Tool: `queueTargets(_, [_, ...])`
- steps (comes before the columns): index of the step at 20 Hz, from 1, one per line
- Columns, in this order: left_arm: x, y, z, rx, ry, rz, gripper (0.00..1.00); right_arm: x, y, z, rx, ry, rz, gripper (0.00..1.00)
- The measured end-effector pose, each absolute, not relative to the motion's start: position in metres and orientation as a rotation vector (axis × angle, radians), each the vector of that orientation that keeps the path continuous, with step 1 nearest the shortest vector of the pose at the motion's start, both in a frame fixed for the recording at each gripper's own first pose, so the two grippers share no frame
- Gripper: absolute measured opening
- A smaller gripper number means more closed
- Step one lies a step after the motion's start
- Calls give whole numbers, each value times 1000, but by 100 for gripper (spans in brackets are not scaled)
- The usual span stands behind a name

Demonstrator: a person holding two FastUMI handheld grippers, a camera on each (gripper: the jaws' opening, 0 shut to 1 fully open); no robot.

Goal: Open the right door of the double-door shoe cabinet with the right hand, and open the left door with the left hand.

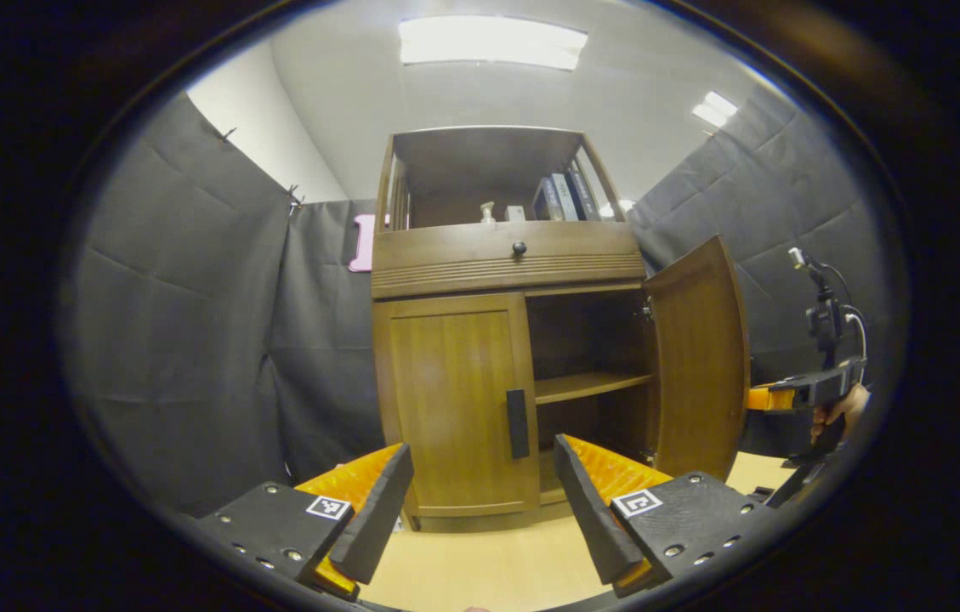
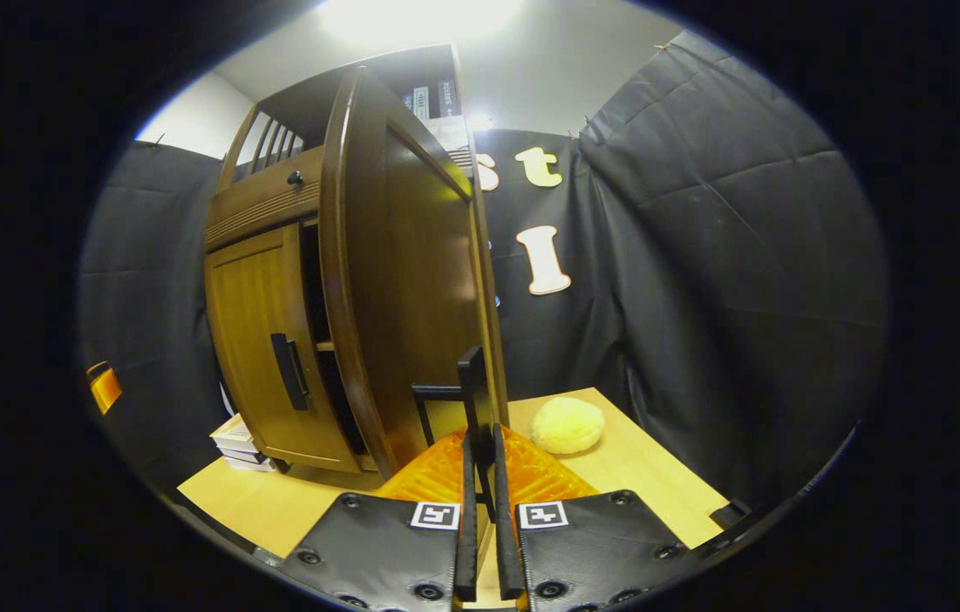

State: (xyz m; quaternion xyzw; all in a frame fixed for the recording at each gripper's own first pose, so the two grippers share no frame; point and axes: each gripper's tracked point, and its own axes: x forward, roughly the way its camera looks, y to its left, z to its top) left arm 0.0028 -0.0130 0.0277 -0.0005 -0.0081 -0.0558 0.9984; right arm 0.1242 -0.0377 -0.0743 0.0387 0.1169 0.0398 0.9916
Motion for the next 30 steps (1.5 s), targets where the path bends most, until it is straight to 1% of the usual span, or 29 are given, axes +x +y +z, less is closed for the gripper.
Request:
queueTargets(2, [2,-15,27,-6,1,-129,98,128,-52,-73,61,225,51,11])
queueTargets(3, [3,-15,27,-13,9,-137,95,124,-59,-68,53,215,35,2])
queueTargets(5, [6,-20,24,-26,16,-152,97,122,-67,-66,46,205,22,19])
queueTargets(6, [9,-24,22,-29,13,-158,98,120,-73,-64,39,198,8,15])
queueTargets(7, [13,-26,24,-28,9,-160,98,117,-81,-61,25,194,-20,14])
queueTargets(8, [17,-29,26,-27,5,-161,96,113,-88,-61,22,188,-30,28])
queueTargets(11, [28,-34,29,-34,-8,-172,96,97,-110,-50,22,170,-83,27])
queueTargets(12, [32,-35,30,-33,-13,-173,98,92,-110,-47,37,165,-72,29])
queueTargets(13, [35,-36,30,-33,-18,-175,98,84,-109,-43,50,158,-64,42])
queueTargets(16, [48,-40,30,-27,-30,-183,98,66,-115,-34,20,137,-81,67])
queueTargets(19, [52,-42,26,-18,-24,-191,98,46,-115,-20,-7,93,-95,98])
queueTargets(22, [67,-46,25,-34,-25,-184,98,33,-107,-18,-37,91,-86,98])
queueTargets(23, [70,-46,24,-38,-23,-181,96,28,-107,-18,-49,92,-89,98])
queueTargets(24, [74,-46,22,-37,-19,-175,98,22,-107,-19,-55,94,-93,98])
queueTargets(27, [87,-39,17,-18,-17,-141,97,8,-106,-24,-57,113,-101,98])
queueTargets(28, [91,-37,16,-11,-17,-128,94,5,-109,-27,-59,122,-109,98])
queueTargets(29, [95,-34,14,-9,-17,-115,95,2,-111,-30,-62,132,-118,94])
queueTargets(30, [99,-32,12,-10,-14,-103,96,-2,-113,-32,-59,142,-128,94])
